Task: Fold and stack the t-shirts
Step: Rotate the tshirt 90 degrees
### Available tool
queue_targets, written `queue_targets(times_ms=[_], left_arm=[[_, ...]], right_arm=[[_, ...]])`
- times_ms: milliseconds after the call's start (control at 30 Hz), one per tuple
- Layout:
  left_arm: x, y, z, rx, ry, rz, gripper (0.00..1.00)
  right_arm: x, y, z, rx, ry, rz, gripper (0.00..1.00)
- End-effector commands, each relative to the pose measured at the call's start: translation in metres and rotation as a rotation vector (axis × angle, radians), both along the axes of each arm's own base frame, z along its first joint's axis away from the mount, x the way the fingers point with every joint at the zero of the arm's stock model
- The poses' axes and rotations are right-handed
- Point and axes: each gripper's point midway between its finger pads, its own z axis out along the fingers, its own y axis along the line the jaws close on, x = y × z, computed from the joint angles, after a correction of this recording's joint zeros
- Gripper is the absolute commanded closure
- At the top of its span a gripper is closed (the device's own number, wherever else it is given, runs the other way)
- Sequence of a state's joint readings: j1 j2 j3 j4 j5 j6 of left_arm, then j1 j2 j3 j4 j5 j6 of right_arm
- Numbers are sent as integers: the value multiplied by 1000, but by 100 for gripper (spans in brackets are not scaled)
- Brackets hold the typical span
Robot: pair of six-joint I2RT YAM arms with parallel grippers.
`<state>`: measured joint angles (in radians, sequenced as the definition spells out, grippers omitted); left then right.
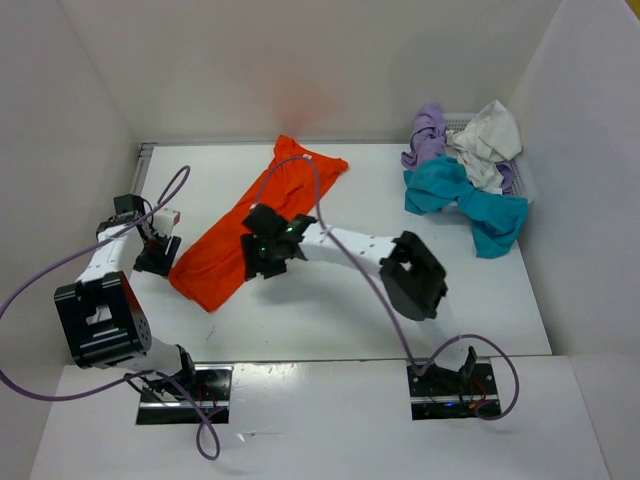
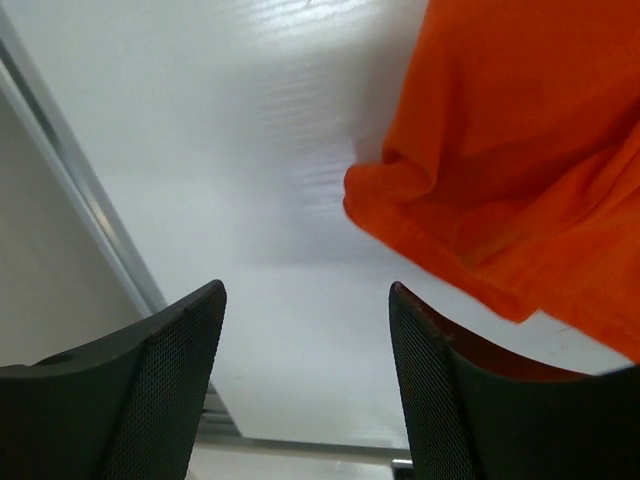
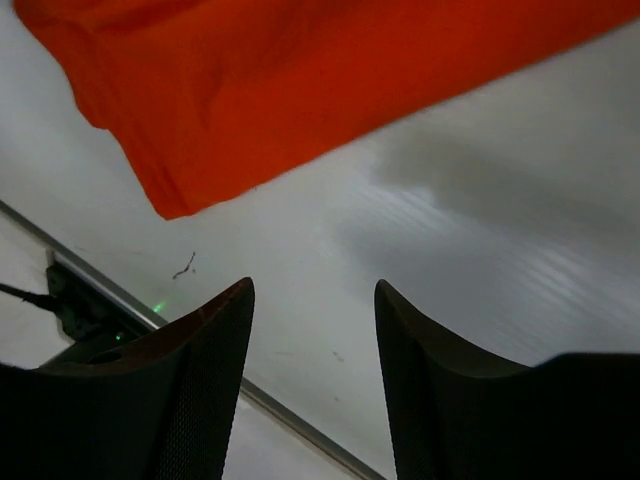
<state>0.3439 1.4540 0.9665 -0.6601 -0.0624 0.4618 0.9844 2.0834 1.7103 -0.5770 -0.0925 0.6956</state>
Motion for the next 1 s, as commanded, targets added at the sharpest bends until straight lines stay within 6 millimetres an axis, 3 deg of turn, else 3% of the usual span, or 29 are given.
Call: queue_targets(times_ms=[0, 100, 133, 167, 200, 267, 300, 467, 533, 667, 733, 767, 867, 967], left_arm=[[25, -8, 5, -76, -79, 29, 26], [29, -11, 3, -97, -86, 20, 26], [32, -12, 4, -101, -98, 16, 26], [32, -11, 4, -98, -97, 8, 26], [32, -11, 4, -98, -97, 8, 26], [34, -10, 5, -90, -105, -4, 25], [33, -11, 1, -91, -103, -4, 25], [30, -19, 7, -113, -145, -32, 25], [32, -23, 11, -131, -162, -42, 25], [28, -28, 7, -167, -155, -54, 25], [28, -28, 7, -163, -155, -62, 25], [30, -27, 5, -164, -153, -62, 25], [34, -25, 3, -160, -163, -63, 25], [40, -25, 6, -166, -170, -67, 24]], right_arm=[[-12, 62, 21, 99, -6, -11, 43], [-29, 90, 6, 75, 23, 21, 40], [-26, 93, 2, 68, 19, 15, 39], [-28, 105, 10, 101, 24, 1, 39], [-27, 106, -6, 78, 44, -11, 39], [-24, 115, -6, 90, 59, -35, 38], [-25, 115, -23, 66, 91, -62, 38], [-37, 103, -52, 7, 199, -138, 38], [-34, 95, -54, -6, 192, -203, 38], [-37, 77, -38, 35, 194, -290, 38], [-38, 82, -37, 50, 209, -287, 38], [-41, 79, -54, 1, 234, -287, 38], [-41, 93, -61, 12, 275, -300, 36], [-42, 91, -71, 12, 333, -342, 36]])
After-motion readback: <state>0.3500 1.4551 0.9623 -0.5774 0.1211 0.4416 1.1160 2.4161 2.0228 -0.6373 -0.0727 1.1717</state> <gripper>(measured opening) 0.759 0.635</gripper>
